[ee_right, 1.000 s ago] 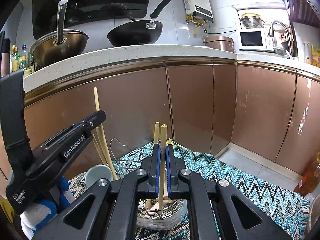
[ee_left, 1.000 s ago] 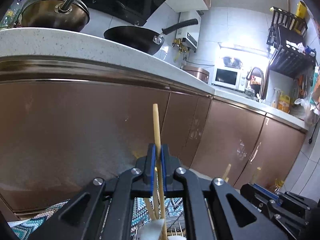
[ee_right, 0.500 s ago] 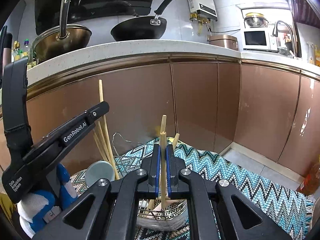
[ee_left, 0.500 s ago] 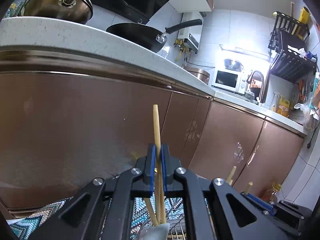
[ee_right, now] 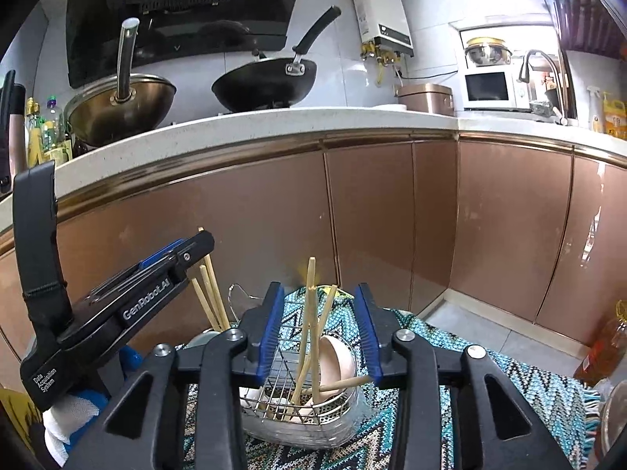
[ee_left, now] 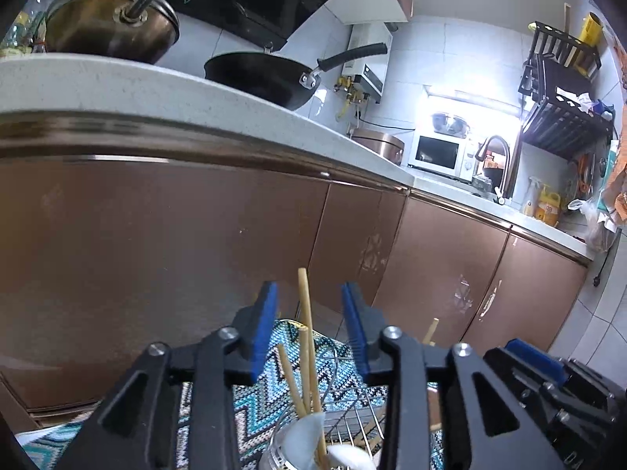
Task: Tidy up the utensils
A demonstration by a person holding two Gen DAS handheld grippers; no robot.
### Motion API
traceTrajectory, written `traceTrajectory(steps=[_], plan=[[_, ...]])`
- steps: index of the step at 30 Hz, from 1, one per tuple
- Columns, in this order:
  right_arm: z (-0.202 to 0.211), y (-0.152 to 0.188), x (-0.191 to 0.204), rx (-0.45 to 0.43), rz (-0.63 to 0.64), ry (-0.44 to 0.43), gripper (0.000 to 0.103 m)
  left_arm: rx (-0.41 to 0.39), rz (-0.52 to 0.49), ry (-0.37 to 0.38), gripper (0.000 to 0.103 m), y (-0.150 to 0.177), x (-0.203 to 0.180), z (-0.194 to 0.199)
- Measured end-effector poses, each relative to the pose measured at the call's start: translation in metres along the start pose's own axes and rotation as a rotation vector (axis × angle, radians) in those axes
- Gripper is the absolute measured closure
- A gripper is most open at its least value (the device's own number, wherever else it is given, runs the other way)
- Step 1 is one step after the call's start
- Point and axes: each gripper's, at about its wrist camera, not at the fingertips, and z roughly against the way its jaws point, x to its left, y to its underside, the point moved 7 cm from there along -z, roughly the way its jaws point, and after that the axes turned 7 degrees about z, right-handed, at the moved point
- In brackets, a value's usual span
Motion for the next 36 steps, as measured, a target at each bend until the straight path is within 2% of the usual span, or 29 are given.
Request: traceTrajectory(steps=[4, 13, 14, 19, 24, 28, 36], plan=[[0.018, -0.007, 0.002, -0.015, 0.002, 0.021, 0.058, 0.003, -0.031, -0.027, 0.045, -0.006, 0.0, 0.024], [0.065, -0.009, 0.003, -0.021, -0.027, 0.073, 0.04, 0.015, -0.12, -0.106, 0.025, -0.013, 0.002, 0.081], [0.069, -0.009, 0.003, -0.02, -0.029, 0.079, 0.039, 0.014, -0.125, -0.114, 0.025, -0.015, 0.002, 0.087], [0.096, -0.004, 0.005, -0.009, -0.035, 0.122, 0.017, 0.001, -0.151, -0.161, 0.018, -0.021, 0.007, 0.12], [0.118, 0.006, 0.01, 0.009, -0.023, 0.166, 0.005, -0.022, -0.162, -0.209, 0.012, -0.031, 0.013, 0.153], [0.137, 0.014, 0.013, 0.021, -0.01, 0.195, 0.0, -0.038, -0.176, -0.226, 0.01, -0.032, 0.017, 0.178], [0.175, 0.024, 0.018, 0.025, 0.022, 0.243, 0.0, -0.054, -0.16, -0.209, 0.009, -0.034, 0.024, 0.22]])
